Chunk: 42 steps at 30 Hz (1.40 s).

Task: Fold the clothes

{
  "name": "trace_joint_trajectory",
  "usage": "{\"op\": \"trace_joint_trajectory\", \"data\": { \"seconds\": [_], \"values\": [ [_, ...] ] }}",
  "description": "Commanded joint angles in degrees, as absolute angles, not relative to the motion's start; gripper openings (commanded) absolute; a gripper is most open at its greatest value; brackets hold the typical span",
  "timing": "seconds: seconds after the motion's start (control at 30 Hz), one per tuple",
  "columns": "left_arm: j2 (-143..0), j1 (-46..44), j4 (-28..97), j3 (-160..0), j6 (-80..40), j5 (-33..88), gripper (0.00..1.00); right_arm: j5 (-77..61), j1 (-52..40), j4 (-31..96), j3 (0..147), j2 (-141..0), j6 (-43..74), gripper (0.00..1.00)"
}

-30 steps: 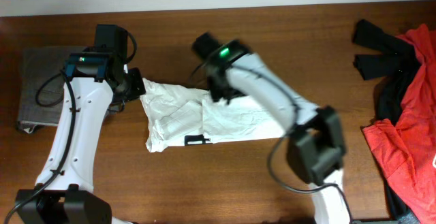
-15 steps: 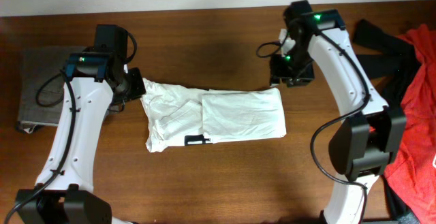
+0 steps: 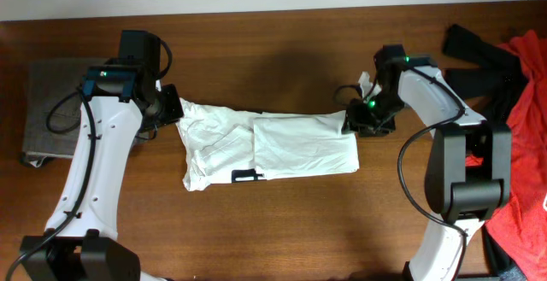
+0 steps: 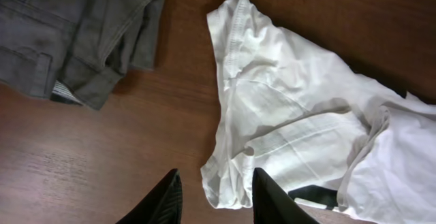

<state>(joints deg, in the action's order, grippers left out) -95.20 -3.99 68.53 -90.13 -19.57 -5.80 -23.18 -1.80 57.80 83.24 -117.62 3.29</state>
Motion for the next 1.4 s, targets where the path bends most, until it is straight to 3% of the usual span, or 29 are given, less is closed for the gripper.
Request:
{"op": "trace_joint_trajectory", "data": {
  "seconds": [0.0,0.17,0.2,0.27,0.53,1.0,1.37],
  "values": [
    [-95.9,-3.7,68.4,-90.8,-20.1,-5.2,0.34,-26.9,-1.4,55.5,79.9,-117.7,1.7,0.49],
    [-95.9,-3.7,68.4,-90.8,-20.1,-5.2,0.34,-26.8,-1.5,52.7,77.1,-117.7,1.7,0.47],
    [-95.9,-3.7,68.4,-90.8,-20.1,-5.2,0.34,-26.8,-1.5,52.3,76.7,-117.7,1.7,0.39],
    [-95.9,-3.7,68.4,-90.8,-20.1,-5.2,0.34,-26.8,-1.4,52.0,76.4,-117.7,1.7,0.04],
    [-95.9,-3.7,68.2,-90.8,-20.1,-5.2,0.34,-26.2,3.2,53.3,76.9,-117.7,0.9,0.04],
    [-95.9,-3.7,68.2,-90.8,-20.1,-5.2,0.34,-25.0,26.1,77.2,98.8,-117.6,-1.1,0.04],
    [-95.9,-3.7,68.2,-90.8,-20.1,-5.2,0.34,-25.3,20.4,92.4,116.2,-117.6,-1.0,0.04]
  ]
}}
